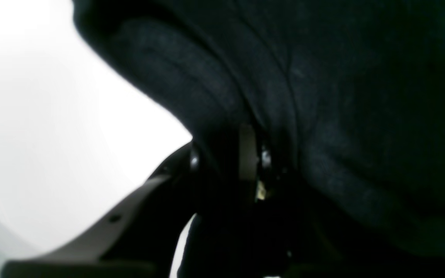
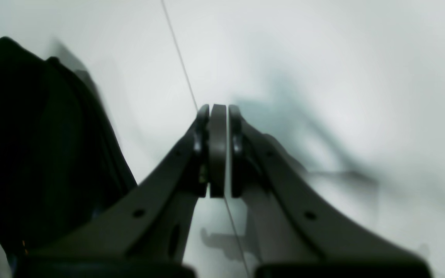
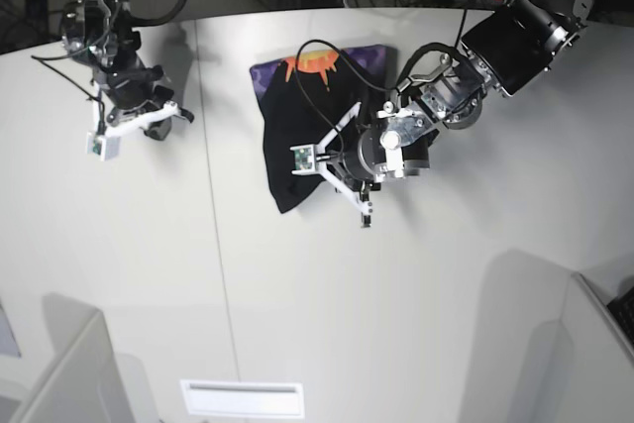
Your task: Fold the T-shirt properly
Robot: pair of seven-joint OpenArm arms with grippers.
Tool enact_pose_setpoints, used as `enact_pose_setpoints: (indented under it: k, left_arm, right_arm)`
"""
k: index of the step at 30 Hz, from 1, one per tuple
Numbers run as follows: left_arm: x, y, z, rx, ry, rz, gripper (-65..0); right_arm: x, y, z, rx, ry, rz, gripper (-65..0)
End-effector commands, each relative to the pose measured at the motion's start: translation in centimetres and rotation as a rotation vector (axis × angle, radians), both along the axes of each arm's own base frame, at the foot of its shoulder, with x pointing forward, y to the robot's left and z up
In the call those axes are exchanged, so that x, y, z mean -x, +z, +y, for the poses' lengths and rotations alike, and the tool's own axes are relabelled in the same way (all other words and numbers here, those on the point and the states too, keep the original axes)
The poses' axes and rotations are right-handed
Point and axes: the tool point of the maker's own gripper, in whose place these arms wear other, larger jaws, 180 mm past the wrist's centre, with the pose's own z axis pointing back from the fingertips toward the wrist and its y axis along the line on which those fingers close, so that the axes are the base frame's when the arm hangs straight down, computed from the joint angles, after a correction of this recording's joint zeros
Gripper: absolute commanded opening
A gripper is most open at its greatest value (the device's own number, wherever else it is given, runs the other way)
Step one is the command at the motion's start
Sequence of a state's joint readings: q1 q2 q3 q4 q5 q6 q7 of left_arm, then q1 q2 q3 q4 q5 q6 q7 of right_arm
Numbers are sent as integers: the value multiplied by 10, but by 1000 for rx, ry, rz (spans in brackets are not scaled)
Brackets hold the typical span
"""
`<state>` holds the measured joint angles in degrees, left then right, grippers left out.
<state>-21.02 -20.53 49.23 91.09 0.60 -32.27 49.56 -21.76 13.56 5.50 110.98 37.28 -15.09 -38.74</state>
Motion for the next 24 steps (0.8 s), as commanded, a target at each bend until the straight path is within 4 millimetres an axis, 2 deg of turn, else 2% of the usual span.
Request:
enact_pose_setpoints:
  k: [1,7,11,14,21,24]
  left_arm:
    - [-14,11,0,4,-9,-44,-650]
    - [-8,-2,-14,1,-115,-26,-650]
    - [-5,-9,-21,33,-143,-7,-650]
    - [-9,-8,-32,46,-149,-9,-650]
    - [-12,-8,-34,47,-145,-9,-650]
    - [-18,4,-40,65,-156,-32,-650]
  right_arm:
    - [-8,10,-3,11,0,-43,-650]
    - [-11,8,-4,10,-4,-40,-650]
    - [-8,-4,-8,10,-14,-7,-650]
    - [-7,-8,-9,11,-19,1,-650]
    - [-6,-10,-10,11,-21,8,-650]
    - [-10,-7,-10,10,-21,-1,-650]
